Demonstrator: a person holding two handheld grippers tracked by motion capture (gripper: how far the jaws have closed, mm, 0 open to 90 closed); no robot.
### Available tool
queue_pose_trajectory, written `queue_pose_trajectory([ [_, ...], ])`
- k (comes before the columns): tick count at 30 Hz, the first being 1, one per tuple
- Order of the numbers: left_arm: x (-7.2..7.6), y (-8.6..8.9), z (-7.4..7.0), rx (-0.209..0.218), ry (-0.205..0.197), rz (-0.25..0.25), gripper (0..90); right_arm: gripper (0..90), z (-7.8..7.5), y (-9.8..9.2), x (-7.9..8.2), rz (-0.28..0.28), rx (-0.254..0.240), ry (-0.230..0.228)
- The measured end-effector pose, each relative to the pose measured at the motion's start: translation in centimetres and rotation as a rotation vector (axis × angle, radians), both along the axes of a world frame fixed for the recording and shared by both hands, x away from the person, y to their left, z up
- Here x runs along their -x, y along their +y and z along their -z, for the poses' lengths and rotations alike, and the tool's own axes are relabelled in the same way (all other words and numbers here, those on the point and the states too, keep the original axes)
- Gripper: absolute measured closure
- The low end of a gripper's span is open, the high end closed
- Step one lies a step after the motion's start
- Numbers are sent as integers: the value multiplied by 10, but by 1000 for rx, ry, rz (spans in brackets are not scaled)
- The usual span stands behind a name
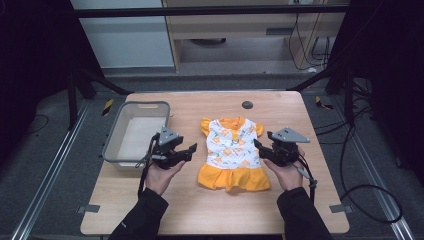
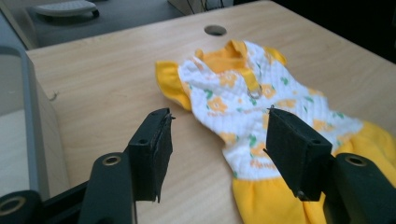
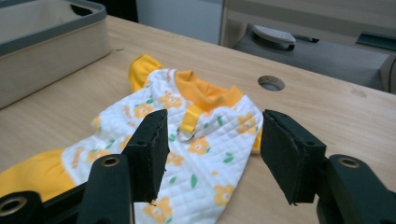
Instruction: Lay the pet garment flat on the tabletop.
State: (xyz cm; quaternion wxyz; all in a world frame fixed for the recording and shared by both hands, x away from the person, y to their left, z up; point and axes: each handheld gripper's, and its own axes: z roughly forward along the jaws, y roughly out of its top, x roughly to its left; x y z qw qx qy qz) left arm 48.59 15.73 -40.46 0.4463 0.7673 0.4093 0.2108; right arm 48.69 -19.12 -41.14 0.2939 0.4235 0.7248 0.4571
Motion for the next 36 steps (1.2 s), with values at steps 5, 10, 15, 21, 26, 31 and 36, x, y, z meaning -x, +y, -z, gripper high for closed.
queue_pose_trajectory([
  [5, 18, 1, 11, -53, 19, 54, 437, 421, 6, -5, 19, -38, -4, 41],
  [10, 29, 1, 30, -68, 65, 71, 458, 428, 19, -12, 35, -58, -5, 92],
  [15, 27, -6, 50, -93, 121, 73, 471, 442, 40, -19, 48, -67, -3, 154],
  [21, 26, -22, 65, -134, 153, 90, 474, 476, 63, -18, 52, -81, 21, 239],
  [26, 25, -27, 78, -161, 184, 95, 512, 524, 75, -14, 50, -89, 72, 290],
  [31, 23, -31, 85, -189, 229, 108, 634, 623, 82, -13, 47, -91, 86, 340],
  [36, 23, -32, 87, -190, 243, 110, 785, 761, 83, -10, 47, -88, 113, 364],
])
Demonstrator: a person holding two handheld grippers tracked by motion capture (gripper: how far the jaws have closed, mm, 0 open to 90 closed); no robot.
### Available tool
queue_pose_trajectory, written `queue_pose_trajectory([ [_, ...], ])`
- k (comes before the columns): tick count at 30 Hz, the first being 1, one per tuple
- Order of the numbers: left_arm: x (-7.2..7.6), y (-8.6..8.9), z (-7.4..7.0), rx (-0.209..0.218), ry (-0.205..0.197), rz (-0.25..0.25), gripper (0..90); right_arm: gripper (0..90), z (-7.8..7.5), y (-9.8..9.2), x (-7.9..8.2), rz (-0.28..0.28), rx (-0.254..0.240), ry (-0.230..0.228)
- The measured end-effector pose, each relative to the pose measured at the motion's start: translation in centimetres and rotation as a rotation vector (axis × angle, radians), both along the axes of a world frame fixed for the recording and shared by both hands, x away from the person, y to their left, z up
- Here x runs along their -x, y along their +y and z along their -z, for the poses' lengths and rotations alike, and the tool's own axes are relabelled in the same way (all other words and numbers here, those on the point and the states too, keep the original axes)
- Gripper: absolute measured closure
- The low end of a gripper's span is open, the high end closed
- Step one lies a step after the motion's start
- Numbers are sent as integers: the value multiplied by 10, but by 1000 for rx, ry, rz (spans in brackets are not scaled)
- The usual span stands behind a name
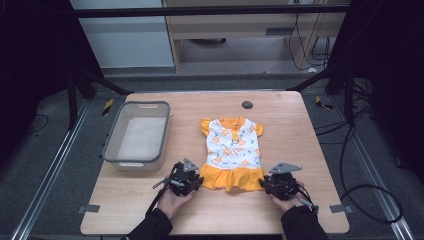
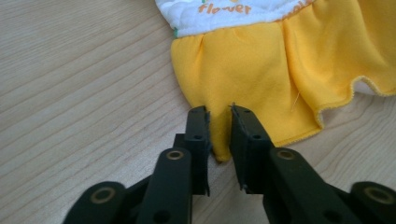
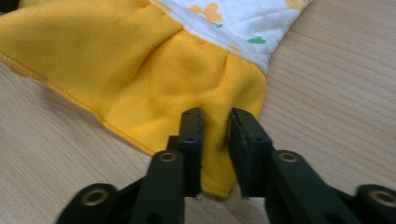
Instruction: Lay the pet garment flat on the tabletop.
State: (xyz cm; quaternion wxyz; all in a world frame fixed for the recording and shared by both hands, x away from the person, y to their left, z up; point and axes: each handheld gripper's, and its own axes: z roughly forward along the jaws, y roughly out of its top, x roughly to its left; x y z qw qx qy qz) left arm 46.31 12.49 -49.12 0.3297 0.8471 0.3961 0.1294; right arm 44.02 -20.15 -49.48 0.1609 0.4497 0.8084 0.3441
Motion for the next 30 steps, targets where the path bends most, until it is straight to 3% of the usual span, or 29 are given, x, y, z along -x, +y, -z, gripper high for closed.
queue_pose_trajectory([
  [4, 0, 0, 0, 6, 8, 3, 855, 865, -1, 1, -1, -7, 16, 16],
  [8, 2, 3, -6, 42, 12, 0, 862, 875, -4, 1, 0, -17, -7, 25],
  [13, 14, 16, -20, 78, 15, 16, 863, 876, -16, -6, 10, -53, -54, 1],
  [18, 27, 31, -25, 73, 25, 41, 863, 875, -17, -6, 19, -98, -55, 32],
  [22, 31, 43, -21, 64, 53, 38, 861, 875, -15, -6, 27, -113, -46, 62],
  [27, 36, 44, -12, 30, 90, 60, 861, 875, -13, -7, 33, -125, -25, 75],
  [30, 39, 39, -9, 15, 85, 66, 855, 868, -10, -7, 33, -133, -18, 82],
])
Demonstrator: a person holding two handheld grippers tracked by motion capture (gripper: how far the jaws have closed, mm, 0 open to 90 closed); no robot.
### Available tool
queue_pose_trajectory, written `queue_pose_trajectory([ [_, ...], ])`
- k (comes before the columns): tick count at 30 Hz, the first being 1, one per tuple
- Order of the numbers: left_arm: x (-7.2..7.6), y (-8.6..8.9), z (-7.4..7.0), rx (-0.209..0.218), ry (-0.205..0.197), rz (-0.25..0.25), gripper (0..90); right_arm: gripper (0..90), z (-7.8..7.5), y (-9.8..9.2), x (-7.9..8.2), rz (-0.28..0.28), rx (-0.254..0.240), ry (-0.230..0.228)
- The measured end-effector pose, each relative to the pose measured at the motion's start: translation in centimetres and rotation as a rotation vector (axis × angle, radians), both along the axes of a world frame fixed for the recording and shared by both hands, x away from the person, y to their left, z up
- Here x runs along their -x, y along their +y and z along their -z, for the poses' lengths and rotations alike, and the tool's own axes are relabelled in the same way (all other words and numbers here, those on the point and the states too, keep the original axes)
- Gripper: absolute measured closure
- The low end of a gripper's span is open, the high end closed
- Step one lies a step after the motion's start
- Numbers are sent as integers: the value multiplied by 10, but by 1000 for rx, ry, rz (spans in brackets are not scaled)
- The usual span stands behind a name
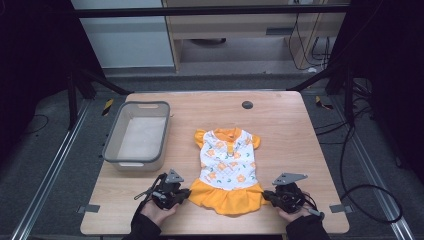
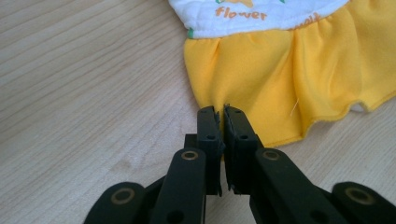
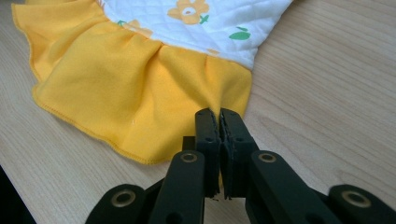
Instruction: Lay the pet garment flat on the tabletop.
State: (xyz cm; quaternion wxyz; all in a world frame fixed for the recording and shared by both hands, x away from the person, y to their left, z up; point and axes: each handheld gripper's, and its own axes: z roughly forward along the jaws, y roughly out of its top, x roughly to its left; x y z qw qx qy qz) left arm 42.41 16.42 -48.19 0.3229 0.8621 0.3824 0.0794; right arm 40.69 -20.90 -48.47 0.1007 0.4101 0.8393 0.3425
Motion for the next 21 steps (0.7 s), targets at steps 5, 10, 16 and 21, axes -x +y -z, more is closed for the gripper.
queue_pose_trajectory([
  [5, 5, 4, -8, 31, -46, -19, 752, 763, -3, -3, 4, 8, -28, -49],
  [10, 9, 11, -24, 85, -119, -40, 690, 749, -14, -12, 3, 41, -96, -129],
  [16, 5, 3, -29, 91, -190, -41, 723, 792, -24, -17, -9, 74, -136, -204],
  [21, -6, -10, -29, 67, -226, -37, 799, 852, -32, -19, -28, 109, -188, -233],
])
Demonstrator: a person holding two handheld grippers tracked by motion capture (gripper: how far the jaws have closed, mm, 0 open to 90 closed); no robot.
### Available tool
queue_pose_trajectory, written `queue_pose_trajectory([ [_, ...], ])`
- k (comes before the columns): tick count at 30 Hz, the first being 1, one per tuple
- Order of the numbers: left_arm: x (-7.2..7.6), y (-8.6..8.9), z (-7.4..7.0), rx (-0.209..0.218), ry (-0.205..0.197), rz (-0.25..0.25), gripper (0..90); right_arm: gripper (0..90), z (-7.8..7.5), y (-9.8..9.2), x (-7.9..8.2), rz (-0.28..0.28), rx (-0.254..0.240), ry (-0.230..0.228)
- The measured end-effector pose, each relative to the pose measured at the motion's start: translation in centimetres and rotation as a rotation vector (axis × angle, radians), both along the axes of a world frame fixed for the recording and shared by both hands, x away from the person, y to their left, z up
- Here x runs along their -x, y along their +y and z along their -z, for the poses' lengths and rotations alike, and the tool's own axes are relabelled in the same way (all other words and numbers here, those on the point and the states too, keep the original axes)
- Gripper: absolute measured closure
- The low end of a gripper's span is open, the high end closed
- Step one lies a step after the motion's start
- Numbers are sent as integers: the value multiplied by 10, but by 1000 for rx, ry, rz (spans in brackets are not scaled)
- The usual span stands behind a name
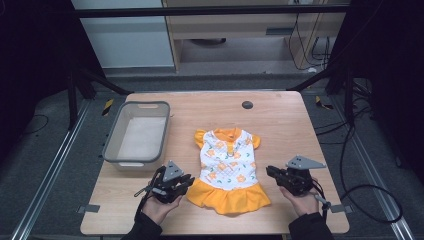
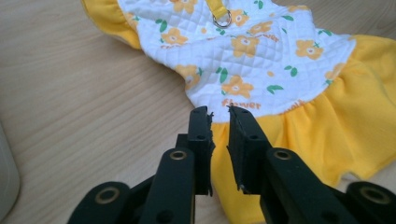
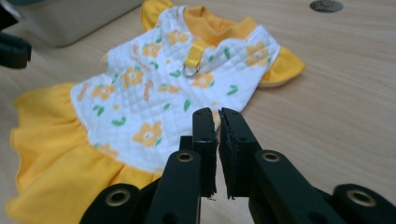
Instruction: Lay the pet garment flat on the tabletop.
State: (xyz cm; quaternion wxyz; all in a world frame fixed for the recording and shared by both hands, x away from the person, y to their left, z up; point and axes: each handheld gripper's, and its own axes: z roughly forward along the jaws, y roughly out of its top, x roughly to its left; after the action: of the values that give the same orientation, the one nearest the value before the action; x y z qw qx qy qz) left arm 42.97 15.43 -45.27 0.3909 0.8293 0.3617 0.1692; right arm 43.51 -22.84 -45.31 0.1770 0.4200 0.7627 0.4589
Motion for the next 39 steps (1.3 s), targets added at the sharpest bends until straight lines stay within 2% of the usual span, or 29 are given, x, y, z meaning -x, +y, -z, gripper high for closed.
queue_pose_trajectory([
  [4, -6, -9, 3, -27, -16, -5, 854, 899, -4, 1, -20, 19, -41, 5],
  [8, -11, -19, 6, -31, -17, -4, 893, 900, -7, 9, -43, 29, -40, 3],
  [11, -14, -26, 8, -30, -11, 8, 896, 900, -6, 16, -57, 43, -72, 12],
  [14, -17, -34, 12, -32, -6, 21, 896, 900, -4, 26, -74, 52, -77, 12],
  [16, -19, -38, 14, -34, 1, 30, 896, 900, -2, 32, -84, 61, -63, 6],
  [21, -20, -42, 23, -55, 13, 51, 894, 900, 4, 45, -117, 95, -30, 27],
  [26, -21, -43, 32, -69, 37, 53, 895, 900, 19, 54, -136, 103, -12, 44],
  [28, -21, -43, 33, -65, 40, 55, 895, 900, 25, 57, -140, 106, -19, 54],
  [33, -18, -44, 38, -84, 53, 72, 895, 900, 43, 66, -148, 116, 34, 64],
  [39, -13, -43, 37, -96, 73, 100, 896, 900, 53, 69, -155, 154, 95, 87],
])
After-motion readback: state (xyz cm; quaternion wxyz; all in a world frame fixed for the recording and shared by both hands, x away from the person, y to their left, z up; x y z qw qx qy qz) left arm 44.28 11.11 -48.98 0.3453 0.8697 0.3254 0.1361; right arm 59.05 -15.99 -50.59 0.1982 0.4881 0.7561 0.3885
